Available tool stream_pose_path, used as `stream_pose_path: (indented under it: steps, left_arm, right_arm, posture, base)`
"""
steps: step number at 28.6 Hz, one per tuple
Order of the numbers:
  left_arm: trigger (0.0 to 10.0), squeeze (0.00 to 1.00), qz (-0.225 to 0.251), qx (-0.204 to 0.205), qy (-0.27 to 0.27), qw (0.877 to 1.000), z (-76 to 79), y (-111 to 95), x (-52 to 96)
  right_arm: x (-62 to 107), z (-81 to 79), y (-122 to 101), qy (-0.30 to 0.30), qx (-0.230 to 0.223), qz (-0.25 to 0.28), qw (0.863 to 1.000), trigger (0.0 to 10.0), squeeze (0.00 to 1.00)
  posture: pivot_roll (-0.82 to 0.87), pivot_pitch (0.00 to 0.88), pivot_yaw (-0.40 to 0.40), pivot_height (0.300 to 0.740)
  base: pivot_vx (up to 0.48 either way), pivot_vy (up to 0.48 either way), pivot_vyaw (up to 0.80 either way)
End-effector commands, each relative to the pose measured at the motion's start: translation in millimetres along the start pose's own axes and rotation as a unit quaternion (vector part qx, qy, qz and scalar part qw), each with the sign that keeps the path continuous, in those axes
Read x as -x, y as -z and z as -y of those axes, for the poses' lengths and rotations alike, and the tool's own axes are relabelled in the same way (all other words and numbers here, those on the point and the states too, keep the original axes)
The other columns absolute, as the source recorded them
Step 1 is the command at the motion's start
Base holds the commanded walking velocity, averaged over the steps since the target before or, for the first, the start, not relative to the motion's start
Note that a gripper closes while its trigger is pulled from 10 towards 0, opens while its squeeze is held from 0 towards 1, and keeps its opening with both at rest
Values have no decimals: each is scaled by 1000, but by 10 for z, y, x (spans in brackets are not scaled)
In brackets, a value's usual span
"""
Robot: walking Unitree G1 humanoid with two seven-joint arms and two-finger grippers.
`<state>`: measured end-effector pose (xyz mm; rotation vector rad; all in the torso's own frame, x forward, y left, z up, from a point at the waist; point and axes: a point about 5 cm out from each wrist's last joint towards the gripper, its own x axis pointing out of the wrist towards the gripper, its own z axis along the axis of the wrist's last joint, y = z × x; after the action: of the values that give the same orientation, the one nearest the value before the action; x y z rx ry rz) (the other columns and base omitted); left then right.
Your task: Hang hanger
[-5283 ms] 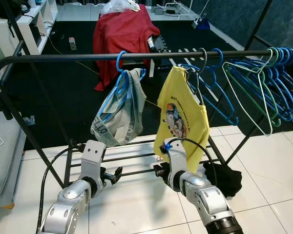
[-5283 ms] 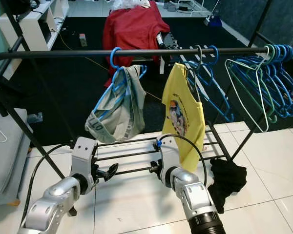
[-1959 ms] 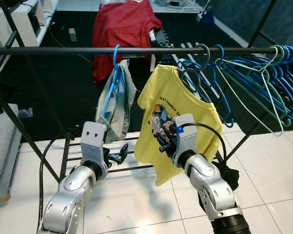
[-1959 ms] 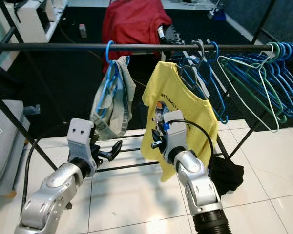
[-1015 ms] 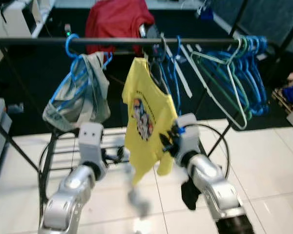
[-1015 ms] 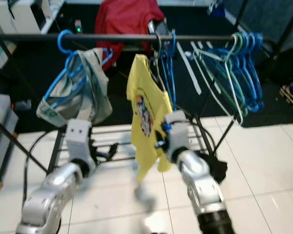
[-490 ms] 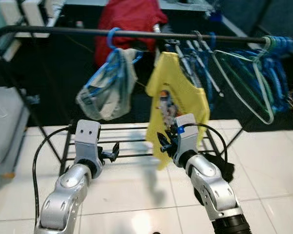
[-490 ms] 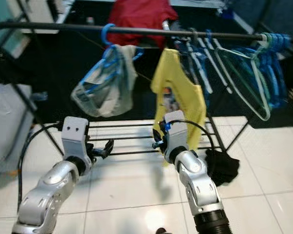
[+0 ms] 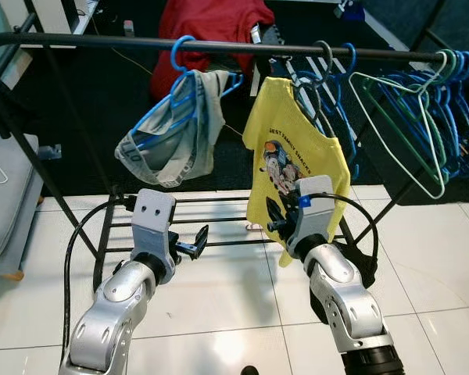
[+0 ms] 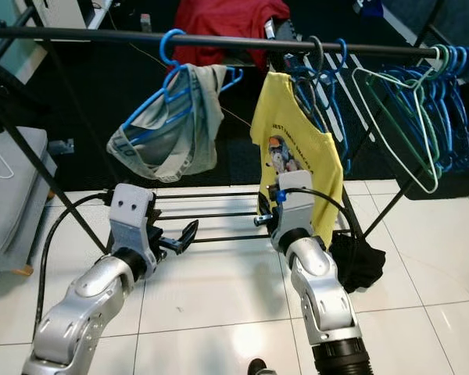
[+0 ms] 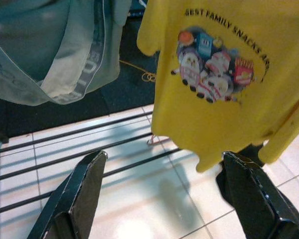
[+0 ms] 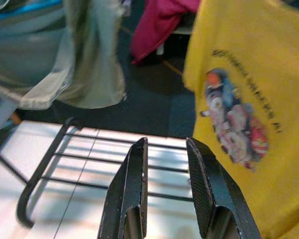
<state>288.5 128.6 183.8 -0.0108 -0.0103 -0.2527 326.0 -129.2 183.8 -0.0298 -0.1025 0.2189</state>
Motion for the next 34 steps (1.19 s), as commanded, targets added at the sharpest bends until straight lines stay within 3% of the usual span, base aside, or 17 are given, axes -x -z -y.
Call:
stream_pose_path:
  steps: [1,13,34]
  left_arm:
    - [10000,0,-13,10,-19,1000,-36,70,5]
    - [10000,0,-2,19,-17,1000,-30,54,4]
    - [10000,0,11,28,0,1000,9,32,2]
  right_arm:
    - [10,46,21,14,1,0,1000,10000,0]
    - [4,40,8,7,-6,1,1000,10000,0]
    - [-5,54,10,12,-7,6,1000,10000,0]
  posture:
    - [-64,238,-81,740]
    - [-66,236,-84,740]
    - [-70,230,-86,740]
  base:
    - [0,0,0]
    - [82,0,0]
    - [372,0,0]
